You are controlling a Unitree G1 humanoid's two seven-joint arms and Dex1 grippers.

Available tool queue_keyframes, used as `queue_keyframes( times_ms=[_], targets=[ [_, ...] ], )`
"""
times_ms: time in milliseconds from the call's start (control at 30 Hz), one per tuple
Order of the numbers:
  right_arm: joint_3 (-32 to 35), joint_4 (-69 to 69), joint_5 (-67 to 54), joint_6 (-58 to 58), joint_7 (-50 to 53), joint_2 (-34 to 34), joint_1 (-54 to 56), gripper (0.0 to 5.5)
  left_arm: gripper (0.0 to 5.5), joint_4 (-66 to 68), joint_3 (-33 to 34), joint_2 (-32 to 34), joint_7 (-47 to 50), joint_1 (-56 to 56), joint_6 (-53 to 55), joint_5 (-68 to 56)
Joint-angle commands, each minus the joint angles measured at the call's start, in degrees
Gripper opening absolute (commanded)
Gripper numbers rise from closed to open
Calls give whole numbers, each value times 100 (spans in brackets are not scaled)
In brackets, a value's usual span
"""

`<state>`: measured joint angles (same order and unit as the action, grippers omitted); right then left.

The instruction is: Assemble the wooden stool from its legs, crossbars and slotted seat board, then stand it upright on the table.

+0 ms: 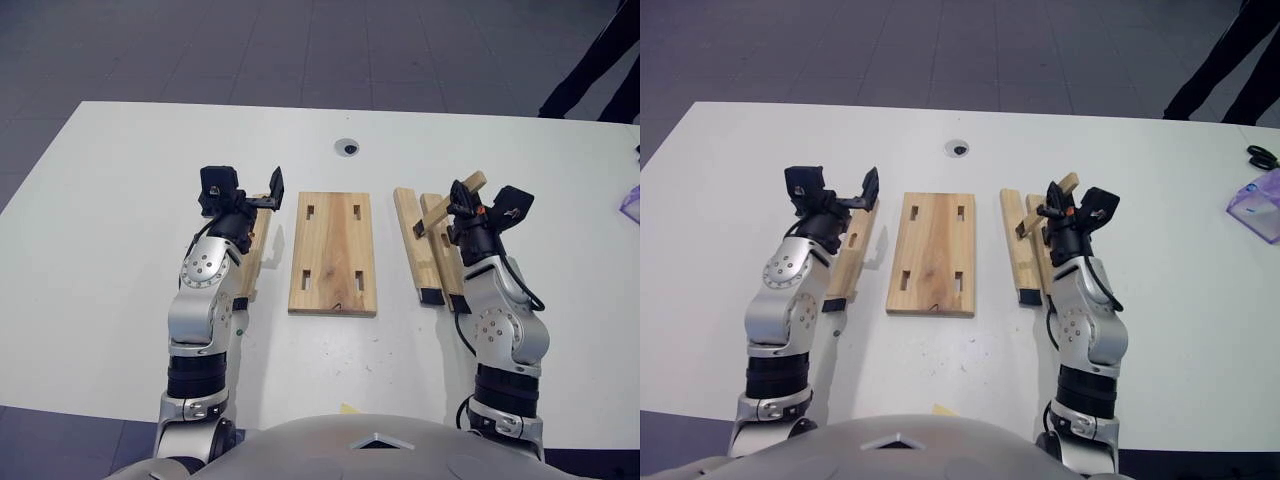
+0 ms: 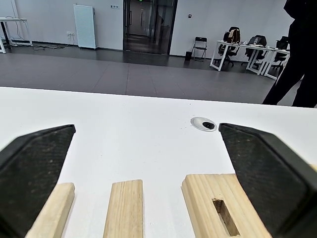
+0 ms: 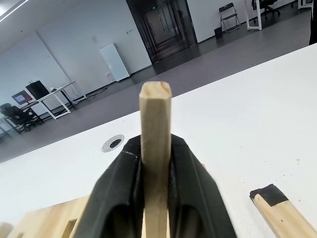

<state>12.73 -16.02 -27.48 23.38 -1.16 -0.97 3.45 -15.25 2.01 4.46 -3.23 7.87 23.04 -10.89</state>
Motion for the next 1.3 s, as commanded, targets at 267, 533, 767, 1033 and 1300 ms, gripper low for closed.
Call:
queue_keyframes(
  times_ms=[267,533,767,1033,1300],
  targets=[
    [48,-260,-197,-114,-69,54,-20,42,540,11,17,28,-58,-122,72,-2],
    [123,-336,-215,0,-56,-3,-372,42,540,-5,-4,14,-52,-209,62,28],
    [51,-368,-235,-1,-12,89,-326,42,540,-31,-39,30,-34,-244,45,82],
    [37,-506,-354,89,57,93,-243,42,540,-5,-98,3,2,-254,7,144],
    [-137,-354,-51,23,1,-31,-376,42,540,34,-149,4,-11,-239,-15,155]
  ],
)
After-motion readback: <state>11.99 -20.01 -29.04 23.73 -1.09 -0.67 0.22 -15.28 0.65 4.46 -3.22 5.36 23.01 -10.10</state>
